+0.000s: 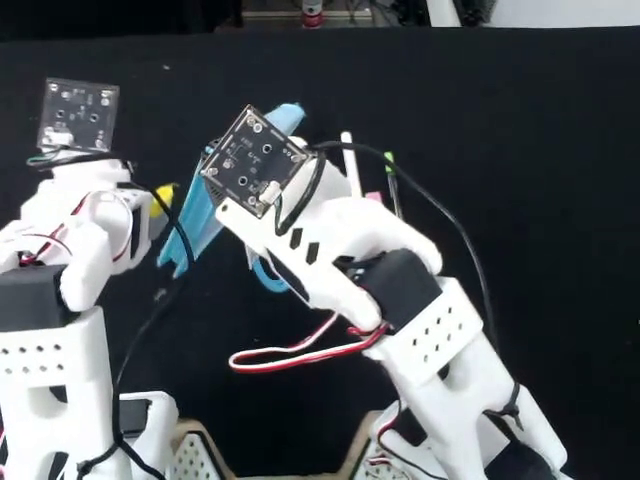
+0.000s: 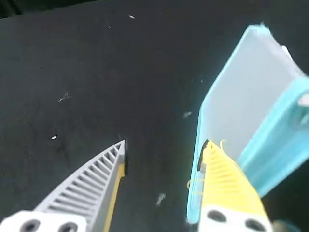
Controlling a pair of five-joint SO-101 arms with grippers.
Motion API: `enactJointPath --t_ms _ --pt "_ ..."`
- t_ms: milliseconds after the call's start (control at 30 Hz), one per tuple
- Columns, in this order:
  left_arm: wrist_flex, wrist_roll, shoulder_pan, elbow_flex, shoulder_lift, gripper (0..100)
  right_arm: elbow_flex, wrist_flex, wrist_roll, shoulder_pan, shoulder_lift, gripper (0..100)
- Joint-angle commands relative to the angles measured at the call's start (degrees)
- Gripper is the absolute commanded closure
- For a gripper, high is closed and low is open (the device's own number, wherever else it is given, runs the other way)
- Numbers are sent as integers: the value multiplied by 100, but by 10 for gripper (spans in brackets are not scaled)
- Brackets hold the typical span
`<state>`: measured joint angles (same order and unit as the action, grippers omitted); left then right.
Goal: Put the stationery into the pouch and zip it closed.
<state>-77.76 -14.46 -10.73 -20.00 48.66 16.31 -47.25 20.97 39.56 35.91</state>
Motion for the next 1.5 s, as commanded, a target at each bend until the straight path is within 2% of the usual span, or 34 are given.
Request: enactJointPath --t_ms 0,267,400,500,667,1033,1300,1467 --pt "70 -62 22 -365 114 746 -321 -18 -18 35 242 988" --pt "-44 360 145 -910 114 745 -462 26 -26 35 207 988" --pt "-554 369 831 -620 114 746 -620 26 -53 62 207 988" --pt "-536 580 1130 -532 114 745 -602 -18 -62 70 207 988" --pt "-264 642 1130 -725 114 746 -646 -220 -62 70 259 988" --pt "-316 862 1042 -778 114 745 -778 -1635 -62 70 251 988" --pt "-387 879 989 -769 114 747 -593 -1811 -62 70 259 988" --pt "-378 879 989 -725 114 747 -673 -2321 -62 70 259 988"
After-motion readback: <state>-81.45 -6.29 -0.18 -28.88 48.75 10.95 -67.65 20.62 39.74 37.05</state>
